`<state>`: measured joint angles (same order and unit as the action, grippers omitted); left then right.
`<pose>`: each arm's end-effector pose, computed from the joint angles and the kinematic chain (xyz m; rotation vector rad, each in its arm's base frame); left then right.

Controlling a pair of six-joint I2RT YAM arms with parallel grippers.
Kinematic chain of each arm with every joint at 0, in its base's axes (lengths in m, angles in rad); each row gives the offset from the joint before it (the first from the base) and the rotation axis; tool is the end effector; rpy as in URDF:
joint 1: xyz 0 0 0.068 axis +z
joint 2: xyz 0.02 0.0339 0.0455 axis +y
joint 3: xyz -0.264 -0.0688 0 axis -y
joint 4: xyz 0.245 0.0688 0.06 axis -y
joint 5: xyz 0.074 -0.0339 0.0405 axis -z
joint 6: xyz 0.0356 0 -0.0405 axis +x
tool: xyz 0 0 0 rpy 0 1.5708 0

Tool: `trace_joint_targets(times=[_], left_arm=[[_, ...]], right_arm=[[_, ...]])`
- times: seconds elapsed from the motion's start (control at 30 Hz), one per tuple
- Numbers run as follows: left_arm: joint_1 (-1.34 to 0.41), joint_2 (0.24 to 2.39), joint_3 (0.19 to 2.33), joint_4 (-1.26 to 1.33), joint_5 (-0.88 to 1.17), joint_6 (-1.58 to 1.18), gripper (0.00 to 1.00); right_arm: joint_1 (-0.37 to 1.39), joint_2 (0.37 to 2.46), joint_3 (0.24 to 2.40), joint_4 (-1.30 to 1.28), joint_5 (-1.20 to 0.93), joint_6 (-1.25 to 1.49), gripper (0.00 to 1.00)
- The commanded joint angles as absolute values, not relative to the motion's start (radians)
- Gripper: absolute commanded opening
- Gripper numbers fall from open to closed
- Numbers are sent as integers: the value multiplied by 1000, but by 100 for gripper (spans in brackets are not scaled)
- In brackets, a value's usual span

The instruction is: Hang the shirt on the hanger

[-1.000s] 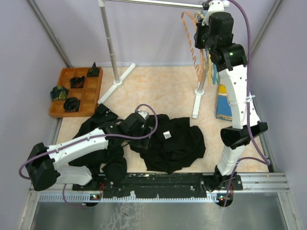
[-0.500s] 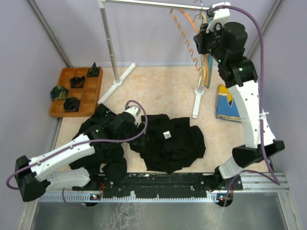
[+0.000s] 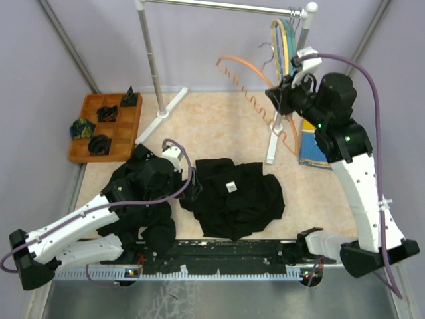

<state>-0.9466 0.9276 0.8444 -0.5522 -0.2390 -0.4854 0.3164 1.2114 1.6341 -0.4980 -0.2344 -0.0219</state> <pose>0.1227 -0.1559 0.2997 0.3787 2.2060 -0.5383 0.2201 0.0808 0.5077 -0.4556 1.5968 0.4169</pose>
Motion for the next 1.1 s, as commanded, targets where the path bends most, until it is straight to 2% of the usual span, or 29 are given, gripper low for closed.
trace_joint_targets(times=[0.0, 0.33, 0.77, 0.83, 1.07], left_arm=[[-943, 934, 829, -492, -230, -484, 99], [-947, 1039, 821, -500, -219, -618, 93], [-1042, 1089, 698, -368, -274, -766, 84], [-1055, 1118, 703, -372, -298, -784, 79], [-1058, 1179, 722, -398, -395, -834, 55]], right_arm=[[308, 1069, 1543, -439, -311, 34, 0], [307, 829, 1287, -569, -285, 131, 0], [308, 641, 1117, -686, -360, 204, 0], [308, 624, 1112, -694, -353, 206, 0], [308, 596, 1125, -728, -331, 193, 0]])
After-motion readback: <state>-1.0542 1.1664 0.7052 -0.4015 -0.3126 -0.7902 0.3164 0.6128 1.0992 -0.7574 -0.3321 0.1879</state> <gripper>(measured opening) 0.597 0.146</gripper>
